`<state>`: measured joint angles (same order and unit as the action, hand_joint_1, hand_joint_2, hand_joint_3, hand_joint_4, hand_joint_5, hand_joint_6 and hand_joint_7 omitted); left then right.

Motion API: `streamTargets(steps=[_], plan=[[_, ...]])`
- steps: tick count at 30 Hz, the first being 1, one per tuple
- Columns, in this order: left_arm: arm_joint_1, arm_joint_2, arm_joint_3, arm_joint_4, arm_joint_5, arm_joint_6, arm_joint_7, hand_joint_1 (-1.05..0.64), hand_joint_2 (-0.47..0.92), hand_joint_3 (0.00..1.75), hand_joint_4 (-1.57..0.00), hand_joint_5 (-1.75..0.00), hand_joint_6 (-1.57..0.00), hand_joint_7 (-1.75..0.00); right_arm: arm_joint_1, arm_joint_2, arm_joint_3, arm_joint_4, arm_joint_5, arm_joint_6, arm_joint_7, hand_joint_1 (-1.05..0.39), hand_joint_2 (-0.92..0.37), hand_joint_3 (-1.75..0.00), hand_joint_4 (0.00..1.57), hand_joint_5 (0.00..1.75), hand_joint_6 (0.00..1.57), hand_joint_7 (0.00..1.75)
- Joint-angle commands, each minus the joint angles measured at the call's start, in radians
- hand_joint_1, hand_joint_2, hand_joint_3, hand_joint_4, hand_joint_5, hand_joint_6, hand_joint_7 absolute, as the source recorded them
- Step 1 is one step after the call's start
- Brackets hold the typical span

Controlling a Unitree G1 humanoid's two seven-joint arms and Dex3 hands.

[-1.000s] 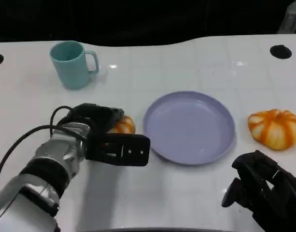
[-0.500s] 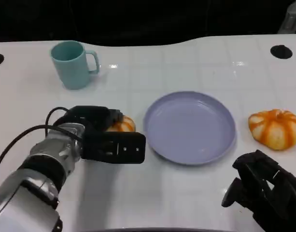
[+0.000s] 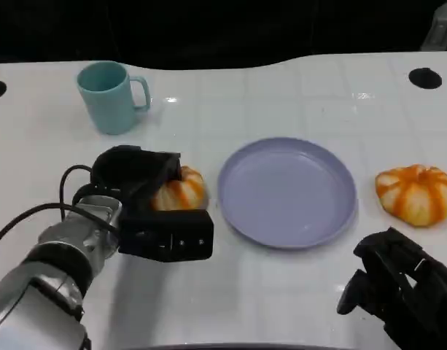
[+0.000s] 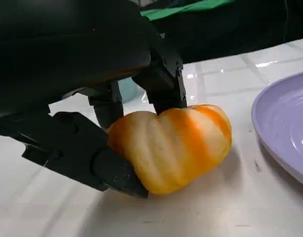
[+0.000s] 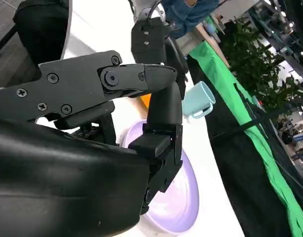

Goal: Grasp the bread from the table and place it into the plate.

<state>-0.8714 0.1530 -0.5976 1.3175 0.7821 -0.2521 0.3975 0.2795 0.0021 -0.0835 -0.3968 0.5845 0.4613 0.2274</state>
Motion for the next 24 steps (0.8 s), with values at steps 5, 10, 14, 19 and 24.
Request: streamTargets(steps=[5,10,14,19,24], plan=[[-0.003,0.016,0.009,0.008,-0.011,-0.012,0.071,-0.18,0.91,0.28,-0.87,-1.75,-0.61,-1.68,-0.004,-0.012,-0.017,0.01,0.003,-0.014,0.009,-0.54,-0.92,-0.24,0.56,1.74,0.51,1.45],[-0.02,0.022,0.033,0.0,-0.031,-0.016,0.099,-0.19,0.92,0.27,-0.88,-1.75,-0.6,-1.72,-0.005,-0.009,-0.016,0.004,0.001,-0.003,-0.008,-0.53,-0.92,-0.25,0.57,1.74,0.52,1.45],[-0.03,0.025,0.059,-0.007,-0.047,-0.037,0.128,-0.14,0.86,0.28,-0.89,-1.75,-0.62,-1.74,-0.005,-0.01,-0.015,0.006,0.001,-0.006,-0.006,-0.52,-0.92,-0.24,0.57,1.74,0.51,1.45],[-0.075,0.035,0.084,-0.024,-0.072,-0.076,0.104,-0.12,0.85,0.31,-0.86,-1.75,-0.62,-1.75,-0.007,-0.006,-0.015,0.007,0.007,0.0,-0.009,-0.52,-0.92,-0.24,0.57,1.73,0.51,1.45],[-0.102,0.039,0.094,-0.029,-0.077,-0.109,0.071,-0.12,0.81,0.35,-0.85,-1.75,-0.65,-1.67,-0.006,-0.005,-0.012,0.006,0.004,-0.001,-0.01,-0.52,-0.92,-0.25,0.57,1.74,0.52,1.45]])
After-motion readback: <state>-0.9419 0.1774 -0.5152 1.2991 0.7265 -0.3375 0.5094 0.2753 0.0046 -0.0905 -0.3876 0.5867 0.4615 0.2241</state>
